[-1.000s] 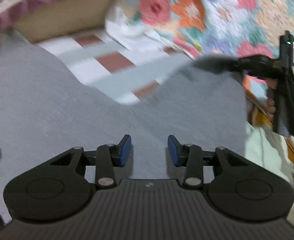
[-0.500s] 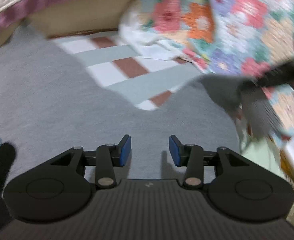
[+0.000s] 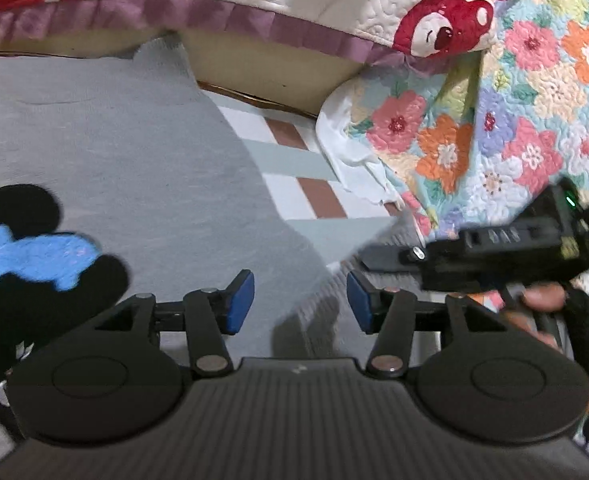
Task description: Fold clothes
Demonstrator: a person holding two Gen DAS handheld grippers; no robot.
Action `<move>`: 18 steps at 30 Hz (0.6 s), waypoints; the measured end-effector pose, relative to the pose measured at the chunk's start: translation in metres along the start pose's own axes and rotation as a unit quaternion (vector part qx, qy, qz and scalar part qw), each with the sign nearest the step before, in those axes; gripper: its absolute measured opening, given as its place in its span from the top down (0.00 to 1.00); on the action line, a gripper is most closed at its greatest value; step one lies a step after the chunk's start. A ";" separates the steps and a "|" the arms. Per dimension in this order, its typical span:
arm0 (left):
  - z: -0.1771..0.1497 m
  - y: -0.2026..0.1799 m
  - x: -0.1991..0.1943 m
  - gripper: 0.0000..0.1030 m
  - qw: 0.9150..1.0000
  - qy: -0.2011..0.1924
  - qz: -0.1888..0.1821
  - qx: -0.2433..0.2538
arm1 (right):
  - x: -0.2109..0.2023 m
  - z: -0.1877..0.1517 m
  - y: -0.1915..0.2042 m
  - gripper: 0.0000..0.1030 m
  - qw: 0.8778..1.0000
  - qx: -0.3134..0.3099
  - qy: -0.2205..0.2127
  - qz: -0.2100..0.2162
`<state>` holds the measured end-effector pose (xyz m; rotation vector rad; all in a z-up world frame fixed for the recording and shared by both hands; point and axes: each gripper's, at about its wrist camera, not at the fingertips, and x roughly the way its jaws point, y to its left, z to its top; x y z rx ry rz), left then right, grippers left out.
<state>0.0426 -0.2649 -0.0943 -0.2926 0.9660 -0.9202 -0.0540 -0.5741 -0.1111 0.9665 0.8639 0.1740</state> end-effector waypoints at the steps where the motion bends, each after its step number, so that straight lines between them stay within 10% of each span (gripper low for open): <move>1: -0.005 0.000 -0.006 0.49 1.000 0.003 0.002 0.006 | 0.007 -0.003 0.003 0.88 1.000 -0.001 0.010 0.010; 6: -0.033 -0.017 -0.050 0.35 0.994 -0.026 0.070 0.075 | 0.038 -0.042 0.026 0.87 0.993 -0.016 0.059 0.099; 14: -0.052 -0.054 -0.073 0.10 0.988 -0.041 0.055 0.139 | 0.043 -0.076 0.050 0.87 0.985 -0.008 0.082 0.150; 16: -0.055 -0.058 -0.063 0.28 0.985 -0.039 0.085 0.144 | 0.039 -0.078 0.063 0.87 0.985 -0.030 0.076 0.153; 17: -0.056 -0.054 -0.058 0.76 0.986 -0.027 0.096 0.133 | 0.035 -0.082 0.065 0.86 0.987 -0.031 0.063 0.143; 18: -0.057 -0.047 -0.055 0.83 0.988 -0.014 0.105 0.109 | 0.031 -0.085 0.067 0.79 0.990 -0.031 0.049 0.130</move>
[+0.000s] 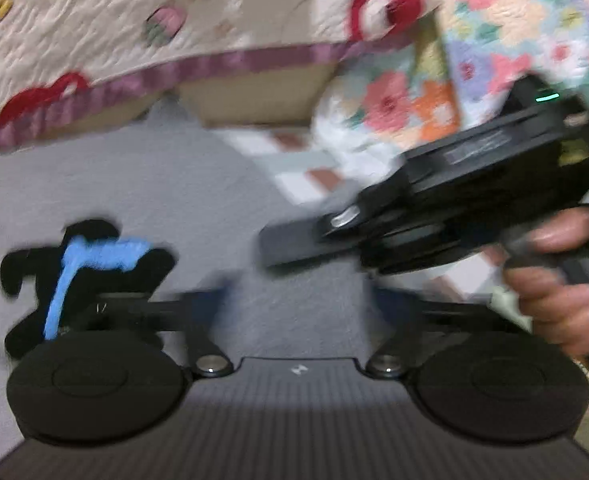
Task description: Fold clothes
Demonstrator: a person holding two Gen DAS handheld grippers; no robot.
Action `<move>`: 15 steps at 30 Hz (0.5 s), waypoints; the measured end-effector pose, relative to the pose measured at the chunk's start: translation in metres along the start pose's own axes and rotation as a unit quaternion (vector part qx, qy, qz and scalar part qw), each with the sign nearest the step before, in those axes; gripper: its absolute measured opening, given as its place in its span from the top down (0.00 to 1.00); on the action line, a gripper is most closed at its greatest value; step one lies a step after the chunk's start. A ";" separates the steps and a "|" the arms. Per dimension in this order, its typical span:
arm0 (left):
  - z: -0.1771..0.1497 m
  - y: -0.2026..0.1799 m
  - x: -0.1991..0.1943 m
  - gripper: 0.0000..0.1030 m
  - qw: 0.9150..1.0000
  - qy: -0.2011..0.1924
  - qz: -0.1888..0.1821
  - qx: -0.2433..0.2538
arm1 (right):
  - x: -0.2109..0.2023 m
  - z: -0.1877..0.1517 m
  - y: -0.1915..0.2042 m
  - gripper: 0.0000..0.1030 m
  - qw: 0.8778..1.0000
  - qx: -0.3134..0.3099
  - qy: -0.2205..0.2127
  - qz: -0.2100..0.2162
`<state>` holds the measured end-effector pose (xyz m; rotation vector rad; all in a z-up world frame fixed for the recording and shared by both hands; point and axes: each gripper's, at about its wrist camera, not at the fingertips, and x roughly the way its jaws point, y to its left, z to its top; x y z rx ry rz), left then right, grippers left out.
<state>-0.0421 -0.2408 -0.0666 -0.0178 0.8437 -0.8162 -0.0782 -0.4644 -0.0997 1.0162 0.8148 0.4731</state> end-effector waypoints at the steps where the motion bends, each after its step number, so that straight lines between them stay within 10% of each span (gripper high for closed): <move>1: -0.002 0.008 0.000 0.83 0.999 0.019 0.004 -0.039 | -0.003 -0.004 0.002 0.74 1.000 -0.004 -0.017 -0.019; 5: -0.010 0.033 -0.020 0.83 0.991 0.045 0.029 -0.127 | -0.034 -0.046 0.023 0.72 0.979 -0.123 -0.093 -0.130; 12: -0.025 0.052 -0.037 0.83 0.982 0.073 0.092 -0.150 | -0.078 -0.141 0.019 0.72 0.863 -0.355 -0.096 -0.348; 15: -0.032 0.054 -0.047 0.83 0.977 0.062 0.084 -0.184 | -0.098 -0.149 0.000 0.63 0.849 -0.343 -0.108 -0.388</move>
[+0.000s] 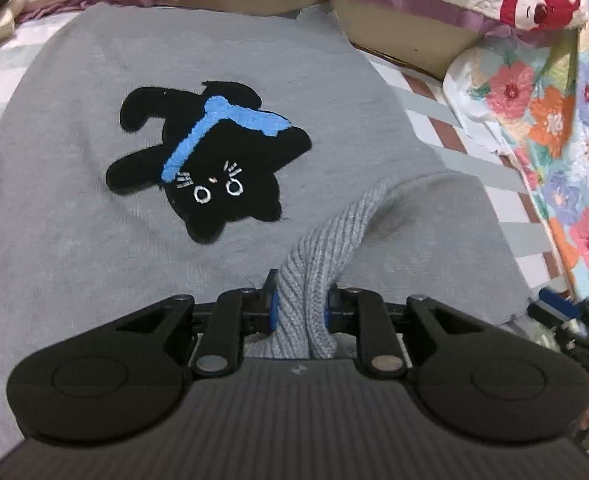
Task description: Fold clothes
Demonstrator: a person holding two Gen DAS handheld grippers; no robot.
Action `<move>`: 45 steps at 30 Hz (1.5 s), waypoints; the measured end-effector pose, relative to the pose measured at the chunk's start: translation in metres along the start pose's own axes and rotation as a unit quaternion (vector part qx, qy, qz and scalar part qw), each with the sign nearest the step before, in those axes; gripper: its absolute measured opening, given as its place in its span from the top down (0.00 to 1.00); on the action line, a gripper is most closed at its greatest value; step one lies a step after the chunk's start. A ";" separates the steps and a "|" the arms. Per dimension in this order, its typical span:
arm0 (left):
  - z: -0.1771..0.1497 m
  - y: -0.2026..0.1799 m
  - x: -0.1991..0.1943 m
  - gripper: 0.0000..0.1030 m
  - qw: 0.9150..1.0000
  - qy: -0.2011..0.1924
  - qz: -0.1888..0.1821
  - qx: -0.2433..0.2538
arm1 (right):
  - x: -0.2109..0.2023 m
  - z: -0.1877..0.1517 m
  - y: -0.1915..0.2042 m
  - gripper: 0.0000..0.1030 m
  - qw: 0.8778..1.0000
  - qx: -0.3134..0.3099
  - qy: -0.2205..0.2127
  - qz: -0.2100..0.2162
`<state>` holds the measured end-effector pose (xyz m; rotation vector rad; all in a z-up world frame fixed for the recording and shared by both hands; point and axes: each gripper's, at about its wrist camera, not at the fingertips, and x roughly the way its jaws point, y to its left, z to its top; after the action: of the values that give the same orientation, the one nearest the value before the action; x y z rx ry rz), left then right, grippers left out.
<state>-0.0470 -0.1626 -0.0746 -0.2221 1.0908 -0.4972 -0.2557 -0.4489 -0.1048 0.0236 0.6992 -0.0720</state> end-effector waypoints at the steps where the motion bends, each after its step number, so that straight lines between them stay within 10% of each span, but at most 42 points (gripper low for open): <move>1: -0.001 0.003 -0.004 0.83 1.000 -0.002 -0.012 -0.023 | 0.001 -0.004 -0.007 0.62 1.000 0.012 0.003 -0.004; 4: -0.003 0.014 -0.012 0.81 0.997 -0.014 -0.033 -0.068 | 0.007 -0.013 -0.025 0.62 0.999 0.028 0.014 -0.001; 8: -0.013 0.018 -0.003 0.82 0.994 -0.042 0.092 -0.034 | 0.021 -0.019 -0.033 0.50 0.999 0.030 0.033 0.019; 11: -0.020 0.015 0.001 0.82 0.991 -0.045 0.130 0.004 | 0.032 -0.027 -0.033 0.70 0.998 0.033 0.034 0.038; 16: -0.013 0.040 -0.023 0.76 0.994 -0.062 0.073 -0.054 | 0.021 -0.028 -0.030 0.79 0.999 0.045 -0.021 0.006; 21: -0.014 0.068 -0.053 0.67 0.962 -0.142 0.226 -0.058 | 0.036 -0.033 -0.025 0.80 0.999 0.039 0.000 -0.019; 27: -0.031 0.095 -0.067 0.53 0.981 -0.090 0.159 -0.060 | 0.038 -0.030 -0.026 0.79 0.999 0.034 0.005 -0.039; 34: -0.067 0.110 -0.069 0.52 0.981 -0.079 0.168 -0.060 | 0.014 -0.021 -0.017 0.81 0.996 0.045 -0.051 -0.064; 41: -0.051 0.111 -0.046 0.42 0.986 -0.089 0.116 -0.083 | 0.027 -0.029 -0.008 0.78 0.998 0.015 -0.018 -0.064; 43: -0.044 0.107 -0.029 0.45 0.987 -0.086 0.118 -0.070 | 0.026 -0.028 -0.008 0.77 0.998 0.013 -0.020 -0.060; 45: -0.036 0.094 -0.021 0.90 0.985 -0.082 0.148 -0.010 | 0.027 -0.029 -0.008 0.73 0.998 0.006 -0.019 -0.062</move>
<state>-0.0607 -0.0685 -0.1132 -0.1131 0.9485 -0.1971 -0.2539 -0.4575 -0.1444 -0.0090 0.6621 -0.1961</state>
